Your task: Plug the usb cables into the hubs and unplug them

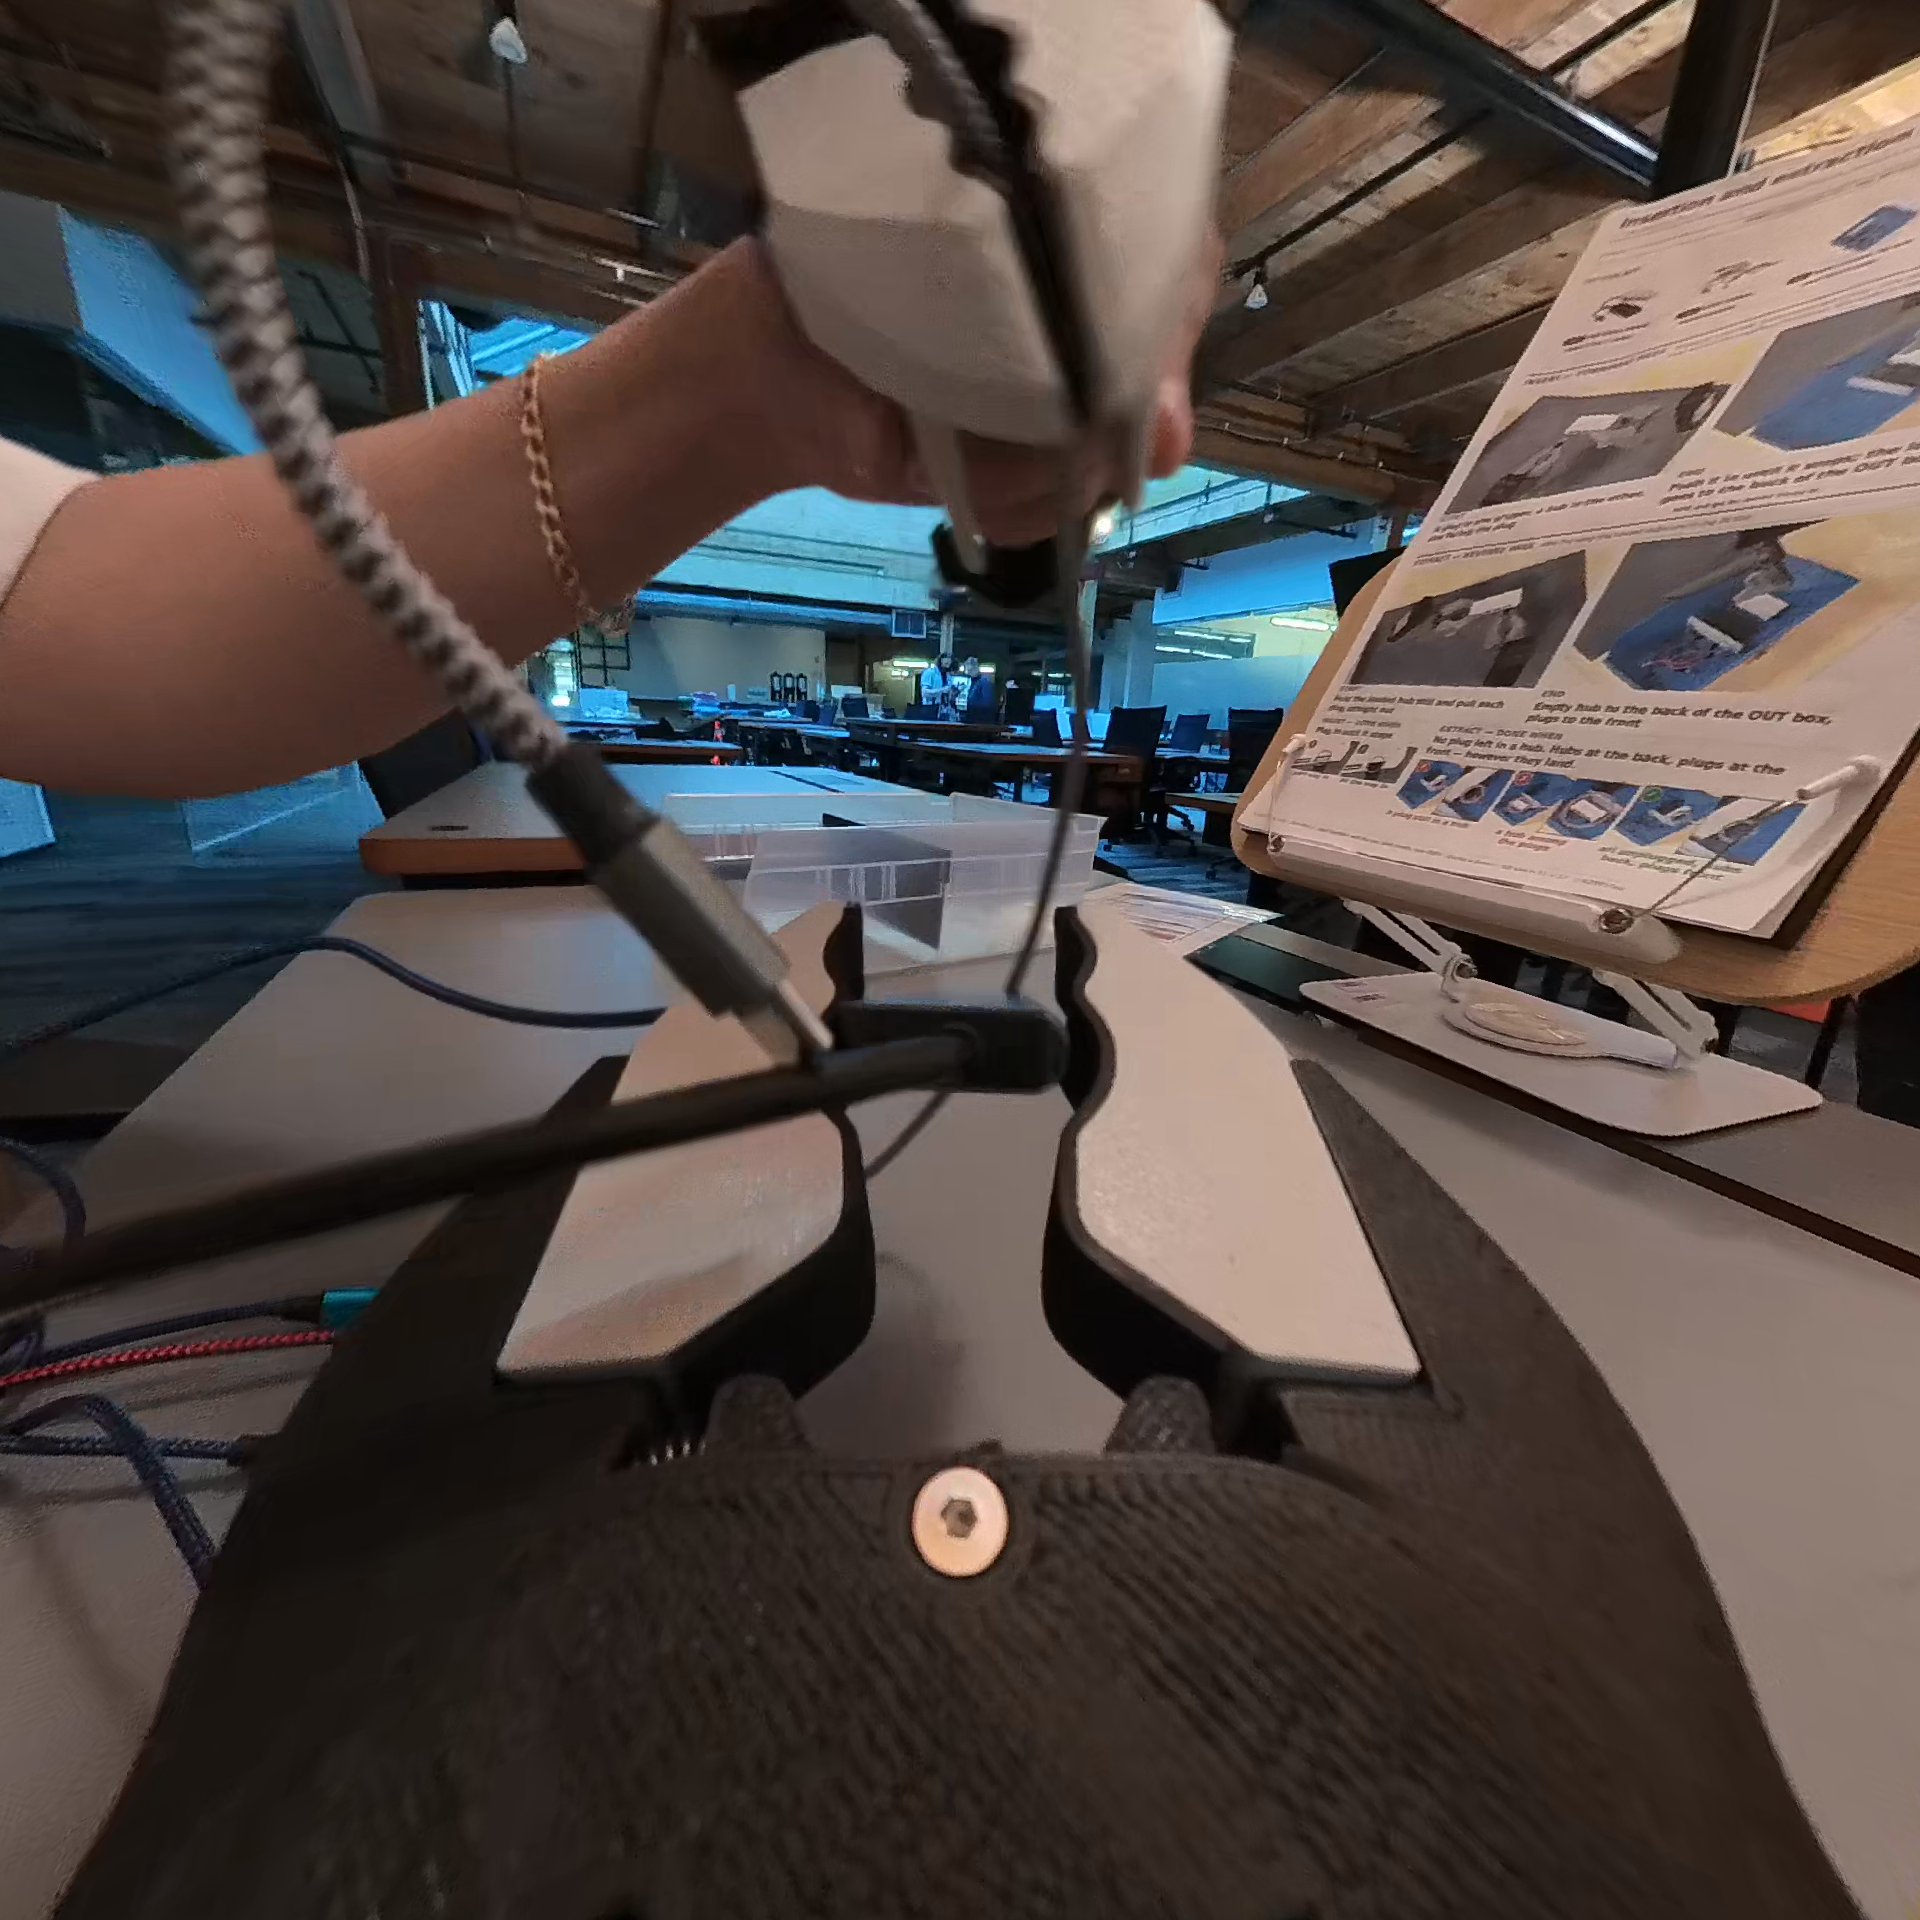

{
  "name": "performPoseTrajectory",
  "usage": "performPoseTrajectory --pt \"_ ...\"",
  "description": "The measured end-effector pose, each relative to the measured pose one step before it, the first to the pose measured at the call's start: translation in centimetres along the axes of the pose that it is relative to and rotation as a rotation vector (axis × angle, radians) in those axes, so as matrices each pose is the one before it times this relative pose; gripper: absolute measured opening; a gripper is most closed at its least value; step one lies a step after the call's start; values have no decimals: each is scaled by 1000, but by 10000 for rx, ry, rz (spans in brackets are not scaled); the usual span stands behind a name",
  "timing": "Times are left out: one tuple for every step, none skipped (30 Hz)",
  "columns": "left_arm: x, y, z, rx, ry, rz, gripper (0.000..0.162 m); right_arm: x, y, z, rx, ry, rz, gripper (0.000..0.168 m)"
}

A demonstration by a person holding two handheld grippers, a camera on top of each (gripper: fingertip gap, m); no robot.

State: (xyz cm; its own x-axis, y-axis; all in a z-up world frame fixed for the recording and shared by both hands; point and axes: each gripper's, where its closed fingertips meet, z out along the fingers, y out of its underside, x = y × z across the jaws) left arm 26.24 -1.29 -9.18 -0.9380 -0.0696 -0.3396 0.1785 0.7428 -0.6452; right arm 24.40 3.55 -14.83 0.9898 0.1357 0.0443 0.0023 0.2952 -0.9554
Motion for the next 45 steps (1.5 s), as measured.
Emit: performPoseTrajectory --pt "-439 753 158 -559 -143 27 0 -58 53 49 -42 7 -60 36" --pt "-495 534 143 -433 -211 -7 0 30 32 30 -31 48 -29 36" --pt "-526 142 92 -204 -257 -64 0 -30 14 4 -9 -19 -6 36" --pt "-105 -268 34 62 3 -60 0 -20 -8 -8 4 -17 9 36" --pt "20 -546 -8 244 45 14 0 65 0 -3 0 41 11 36" --pt "-183 -593 -30 279 -114 59 0 -6 29 15 -30 13 11 36" --pt "-98 -508 -28 232 -38 17 0 -254 83 47 -87 -177 56 36" --pt "-39 -415 -11 185 32 -59 0 -48 133 91 -113 -9 46 36" --pt "-246 -361 -21 171 -94 -112 0 271 101 75 -84 249 -39 36" --pt "-284 -333 -45 185 -99 -138 0 -75 39 38 -35 -28 -46 36" --pt "-102 -316 -43 189 18 -129 0 -118 28 18 -24 -80 -16 36" --pt "-159 -260 -27 177 -37 -93 0 77 -11 -9 7 48 19 36" --pt "-141 -55 22 51 -40 -64 0 37 -37 -32 29 -13 42 36" --pt "29 386 135 -230 46 -23 0 7 -47 -46 39 -25 44 36" --pt "24 850 234 -524 10 71 0 104 -42 -27 32 57 33 36" --pt "-128 1157 324 -726 -120 128 0 51 0 -15 6 17 27 36" --pt "-231 1275 363 -839 -202 106 0 -65 10 12 -11 -55 8 36" --pt "-333 1106 324 -794 -291 50 0 -34 30 30 -22 -9 -16 36" --pt "-397 681 230 -564 -340 -20 0 17 45 30 -39 29 -17 36" --pt "-215 252 122 -298 -216 -31 0 -95 38 33 -35 -57 -16 36" --pt "93 46 62 -174 -37 85 0 -7 17 21 -15 -9 0 36" --pt "253 36 54 -208 13 306 0 70 -11 -8 6 48 16 36" --pt "483 -13 73 -218 109 493 0 9 -20 -24 17 -10 18 36" --pt "613 -141 110 -200 205 442 0 -3 -19 -3 13 -10 12 36" --pt "492 -94 171 -299 170 272 0 30 4 -2 -3 25 3 36" --pt "232 111 252 -471 36 198 0 -22 20 20 -17 -15 -4 36" --pt "121 199 306 -531 -16 228 0 -48 40 34 -29 -25 -10 36" --pt "157 151 382 -459 -3 265 0 -21 23 31 -25 0 -18 36" --pt "274 28 488 -327 69 220 0 11 18 23 -16 14 -10 36" --pt "422 -63 571 -181 200 50 0 34 -10 -25 9 30 -1 36" --pt "428 -14 597 -55 247 -195 0 84 -61 -55 47 49 26 36" --pt "-128 -68 477 189 -52 -467 0 85 -38 -58 25 22 77 35" --pt "-221 -131 194 482 -26 -689 0 150 -95 -85 79 69 61 36" --pt "77 -170 -121 665 300 -824 0 132 -103 -88 89 60 54 36" --pt "378 -297 -452 822 570 -833 0 178 -101 -80 81 102 56 36" --pt "713 -518 -745 996 777 -703 13 195 -100 -78 80 77 88 36" --pt "761 -706 -953 1115 715 -606 51 227 -99 -91 81 88 105 36" --pt "205 -708 -1102 1064 209 -621 63 127 -97 -103 69 9 74 36" --pt "-189 -500 -1212 892 -133 -508 67 137 -66 -96 35 31 18 36" --pt "-120 -277 -1229 755 -165 -365 76 185 -60 -108 23 78 -21 36" --pt "17 -101 -1183 645 -144 -301 81 178 -42 -74 17 76 6 36" --pt "104 142 -1118 486 -168 -316 82 174 -66 -77 46 82 8 36" --pt "305 413 -1004 308 -129 -355 84 127 -71 -75 42 55 10 36" --pt "730 623 -853 203 24 -343 86 92 -64 -75 45 40 7 36" --pt "1113 881 -703 110 136 -268 84 88 -51 -63 32 25 13 36"
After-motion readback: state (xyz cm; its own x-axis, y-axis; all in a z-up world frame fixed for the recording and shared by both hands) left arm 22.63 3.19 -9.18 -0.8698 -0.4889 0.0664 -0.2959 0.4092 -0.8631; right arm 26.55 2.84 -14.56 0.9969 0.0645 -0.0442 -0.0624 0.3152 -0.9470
